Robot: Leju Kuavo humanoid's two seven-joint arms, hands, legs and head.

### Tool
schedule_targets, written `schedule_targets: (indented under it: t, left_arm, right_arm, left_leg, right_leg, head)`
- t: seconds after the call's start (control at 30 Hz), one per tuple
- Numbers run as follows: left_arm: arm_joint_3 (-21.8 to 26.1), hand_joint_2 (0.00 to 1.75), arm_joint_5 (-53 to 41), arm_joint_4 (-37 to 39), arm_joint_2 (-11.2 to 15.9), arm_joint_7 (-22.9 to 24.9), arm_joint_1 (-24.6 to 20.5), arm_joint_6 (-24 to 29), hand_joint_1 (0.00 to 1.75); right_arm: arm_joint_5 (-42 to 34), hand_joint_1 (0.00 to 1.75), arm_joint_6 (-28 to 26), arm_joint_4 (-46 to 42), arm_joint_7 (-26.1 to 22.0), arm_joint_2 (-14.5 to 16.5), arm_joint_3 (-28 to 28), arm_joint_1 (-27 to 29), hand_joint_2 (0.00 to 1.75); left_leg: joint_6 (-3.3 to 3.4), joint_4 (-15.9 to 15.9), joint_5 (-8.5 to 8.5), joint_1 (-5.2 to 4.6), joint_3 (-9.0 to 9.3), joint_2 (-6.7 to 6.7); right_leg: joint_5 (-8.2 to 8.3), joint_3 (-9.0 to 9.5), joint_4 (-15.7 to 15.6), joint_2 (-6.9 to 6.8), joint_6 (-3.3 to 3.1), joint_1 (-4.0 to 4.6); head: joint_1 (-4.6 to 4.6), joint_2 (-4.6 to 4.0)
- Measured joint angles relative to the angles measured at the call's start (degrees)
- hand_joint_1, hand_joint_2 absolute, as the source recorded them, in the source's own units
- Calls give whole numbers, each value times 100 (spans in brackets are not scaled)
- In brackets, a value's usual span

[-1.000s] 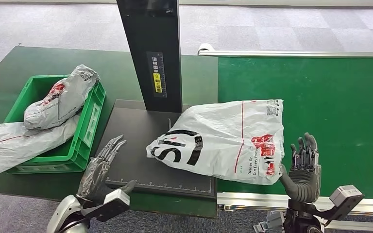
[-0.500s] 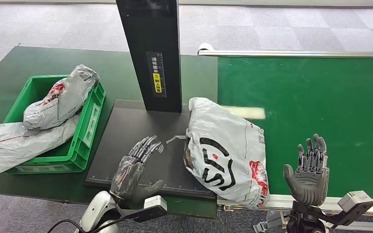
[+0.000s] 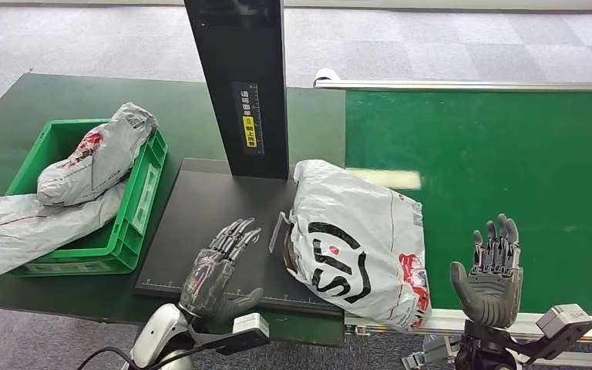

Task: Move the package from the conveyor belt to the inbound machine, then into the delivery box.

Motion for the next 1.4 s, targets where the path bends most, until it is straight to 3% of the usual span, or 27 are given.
schedule_targets:
  t: [0.2, 0.33, 0.43, 0.6, 0.87, 1.17, 1.3, 1.4]
  left_arm:
    - [-107, 175, -357, 46, -3, -150, -92, -91, 0]
    - [-1025, 175, -1483, 390, -146, 86, -532, -167, 0]
    - [-1590, 175, -1531, 609, -207, 317, -779, -77, 0]
    - [-2095, 175, -1571, 793, -204, 438, -1063, 117, 0]
    - [-2485, 175, -1633, 888, -237, 448, -1306, 107, 0]
    - [-2592, 175, -1633, 963, -264, 475, -1373, 105, 0]
    - [-2609, 175, -1458, 1084, -336, 469, -1438, 25, 161]
    - [-2610, 175, -1286, 1294, -398, 430, -1499, 2, 172]
  right_arm:
    - [-2, 0, -36, -45, -27, 19, -38, 12, 175]
    - [7, 0, -22, -338, 97, 144, -222, 31, 175]
    - [26, 0, 32, -473, 160, 219, -331, 36, 175]
    - [46, 0, 95, -553, 166, 297, -444, 35, 175]
    - [47, 0, 112, -683, 166, 373, -537, 42, 175]
    - [48, 0, 114, -719, 166, 403, -585, 61, 175]
    - [48, 0, 114, -753, 166, 415, -606, 63, 175]
    - [48, 0, 114, -777, 171, 416, -619, 63, 175]
  left_leg:
    - [1, 2, 1, -1, 1, -6]
    - [2, 3, 1, -3, 0, -17]
    - [2, 3, 0, -6, 4, -9]
    - [2, 2, 0, -3, 5, -14]
    - [2, 2, 1, -2, 5, -13]
    - [2, 2, 0, -2, 5, -14]
    - [2, 2, 0, -2, 5, -13]
    - [2, 2, 1, -2, 5, -14]
  right_leg:
    - [0, -4, -2, -6, 1, -1]
    - [0, 10, -2, -23, 3, -4]
    - [2, 9, -2, -11, 4, -6]
    - [1, 8, -2, -11, 3, -4]
    - [1, 9, -1, -11, 3, -2]
    - [1, 8, -2, -11, 3, -3]
    - [1, 9, -1, -11, 3, -2]
    - [1, 10, -1, -11, 3, -3]
  head:
    - [-2, 0]
    - [1, 0]
    - [-1, 0]
    - [-2, 0]
    - [-1, 0]
    - [-2, 0]
    - [-2, 0]
    - [-1, 0]
